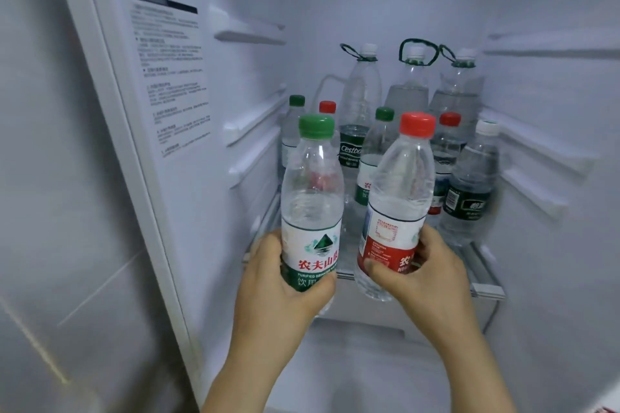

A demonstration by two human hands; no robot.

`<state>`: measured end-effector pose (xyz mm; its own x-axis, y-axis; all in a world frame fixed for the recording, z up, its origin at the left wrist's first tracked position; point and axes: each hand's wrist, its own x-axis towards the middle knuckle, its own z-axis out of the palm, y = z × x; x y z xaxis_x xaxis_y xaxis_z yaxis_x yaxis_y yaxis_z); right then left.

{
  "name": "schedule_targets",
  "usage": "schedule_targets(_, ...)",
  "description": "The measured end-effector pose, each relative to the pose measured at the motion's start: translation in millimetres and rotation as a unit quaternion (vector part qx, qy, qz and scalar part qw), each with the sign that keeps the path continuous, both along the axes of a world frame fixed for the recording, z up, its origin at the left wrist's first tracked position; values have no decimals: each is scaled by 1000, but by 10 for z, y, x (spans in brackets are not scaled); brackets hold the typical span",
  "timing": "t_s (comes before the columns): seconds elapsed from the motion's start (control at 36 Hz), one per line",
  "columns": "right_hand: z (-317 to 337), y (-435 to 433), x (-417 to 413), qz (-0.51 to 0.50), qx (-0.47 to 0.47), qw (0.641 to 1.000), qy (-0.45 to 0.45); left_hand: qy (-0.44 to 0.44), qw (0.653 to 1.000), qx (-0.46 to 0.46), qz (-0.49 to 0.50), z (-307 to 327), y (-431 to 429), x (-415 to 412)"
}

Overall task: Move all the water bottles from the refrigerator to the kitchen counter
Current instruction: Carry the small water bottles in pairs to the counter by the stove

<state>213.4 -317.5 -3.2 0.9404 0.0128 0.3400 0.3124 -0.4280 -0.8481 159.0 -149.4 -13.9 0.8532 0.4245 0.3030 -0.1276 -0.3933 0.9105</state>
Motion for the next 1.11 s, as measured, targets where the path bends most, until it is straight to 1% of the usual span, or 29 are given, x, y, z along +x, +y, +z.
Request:
schedule_targets(0.08, 64, -26, -238, -25, 1, 1000, -12, -5, 1000, 0, -17, 40, 20, -148)
schedule_targets(0.19, 93, -34, -580, -52, 23, 998, -7, -15, 999, 12, -40, 81, 64, -359)
schedule_targets(0.31, 82, -21, -980, -82, 27, 996, -8, -16, 996, 1, -89, 90, 117, -600)
schedule_targets(0.47, 44, 27, -1605, -132, 29, 991, 14, -7, 987, -3, -159, 46, 154, -1003)
schedule_targets(0.64, 6, 18, -2226, -197, 16, 980, 23, -5, 977, 12, -214, -6, 96, -1344)
schedule_targets(0.94, 73, -278, -3219, -313, 3, 950, 3, -9, 938, 19, -347, -8, -389, -1830)
schedule_targets(1.11, 145, -480, -3719, -375, -3, 927, -5, -8, 904, 5, -427, 17, -742, -2111)
